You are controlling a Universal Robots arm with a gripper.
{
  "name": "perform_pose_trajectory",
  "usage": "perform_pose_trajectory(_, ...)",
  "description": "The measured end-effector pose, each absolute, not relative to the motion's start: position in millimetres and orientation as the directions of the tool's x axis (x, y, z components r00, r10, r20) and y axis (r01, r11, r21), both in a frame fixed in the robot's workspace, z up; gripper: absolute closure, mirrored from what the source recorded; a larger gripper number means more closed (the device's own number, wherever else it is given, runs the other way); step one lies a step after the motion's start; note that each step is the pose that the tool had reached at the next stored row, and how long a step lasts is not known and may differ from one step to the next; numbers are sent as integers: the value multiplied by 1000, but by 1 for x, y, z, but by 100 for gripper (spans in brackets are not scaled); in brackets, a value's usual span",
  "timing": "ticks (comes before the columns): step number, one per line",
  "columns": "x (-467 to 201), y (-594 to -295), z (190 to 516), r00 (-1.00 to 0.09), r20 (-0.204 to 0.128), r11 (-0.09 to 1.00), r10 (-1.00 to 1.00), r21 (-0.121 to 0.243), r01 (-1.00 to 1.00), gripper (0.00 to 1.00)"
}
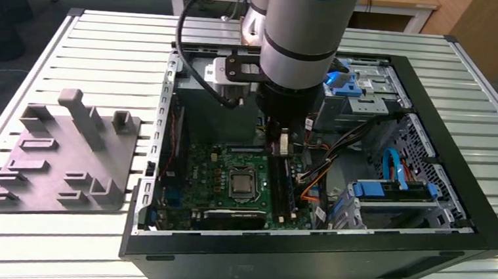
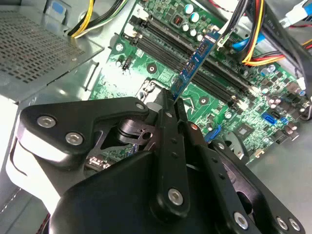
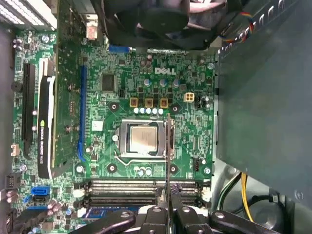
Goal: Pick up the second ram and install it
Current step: 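Pick up the second ram and move it above second insertion slot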
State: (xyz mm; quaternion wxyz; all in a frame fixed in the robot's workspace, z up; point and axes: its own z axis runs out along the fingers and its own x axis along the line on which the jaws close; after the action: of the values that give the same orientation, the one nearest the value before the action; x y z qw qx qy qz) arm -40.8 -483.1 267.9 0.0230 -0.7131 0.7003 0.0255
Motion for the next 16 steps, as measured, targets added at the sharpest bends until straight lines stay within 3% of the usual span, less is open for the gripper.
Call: perform_pose_trajectory(16,-68,-483,266,18,-69,-18,-997,3,-1000,86)
